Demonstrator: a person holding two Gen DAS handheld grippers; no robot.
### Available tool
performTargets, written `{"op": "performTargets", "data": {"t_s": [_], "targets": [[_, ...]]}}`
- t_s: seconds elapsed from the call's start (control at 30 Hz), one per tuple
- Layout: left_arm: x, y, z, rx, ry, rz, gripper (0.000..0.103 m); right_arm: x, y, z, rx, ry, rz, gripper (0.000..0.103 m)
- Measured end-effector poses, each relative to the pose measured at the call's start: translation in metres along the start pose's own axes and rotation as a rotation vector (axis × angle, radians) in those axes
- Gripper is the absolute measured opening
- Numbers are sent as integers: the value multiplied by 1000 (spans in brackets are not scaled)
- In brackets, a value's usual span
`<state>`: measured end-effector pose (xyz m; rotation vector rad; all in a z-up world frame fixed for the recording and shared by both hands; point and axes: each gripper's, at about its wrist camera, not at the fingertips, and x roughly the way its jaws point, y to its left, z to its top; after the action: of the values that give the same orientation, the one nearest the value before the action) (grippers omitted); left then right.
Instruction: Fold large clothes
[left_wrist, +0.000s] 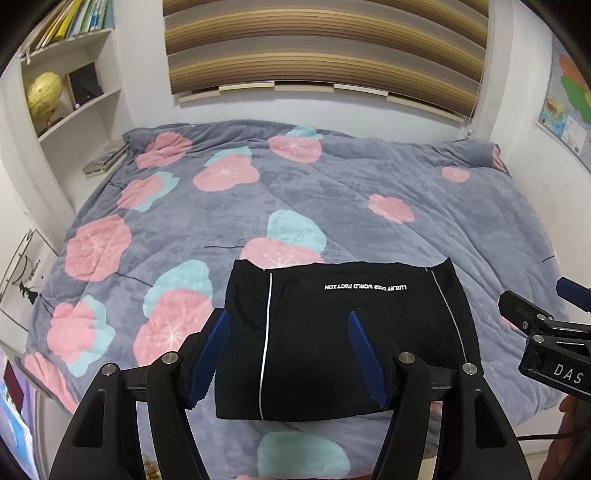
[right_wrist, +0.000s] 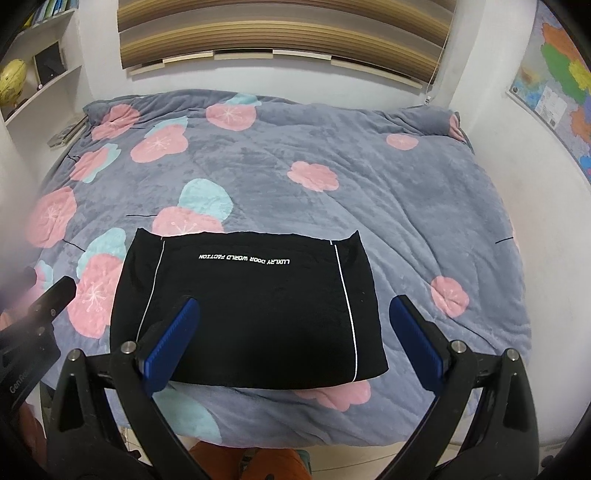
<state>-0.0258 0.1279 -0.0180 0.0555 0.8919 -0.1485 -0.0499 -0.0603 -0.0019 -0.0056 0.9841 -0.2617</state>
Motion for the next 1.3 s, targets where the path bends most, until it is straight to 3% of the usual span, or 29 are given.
{"op": "performTargets", "data": {"t_s": [0.7,1.3], "targets": [[16,-20,18,63,14,-28,68,11,-18,4,41,25,-9,101],[31,-25,22,60,77,14,68,18,-19,6,49,48,-10,101]]}}
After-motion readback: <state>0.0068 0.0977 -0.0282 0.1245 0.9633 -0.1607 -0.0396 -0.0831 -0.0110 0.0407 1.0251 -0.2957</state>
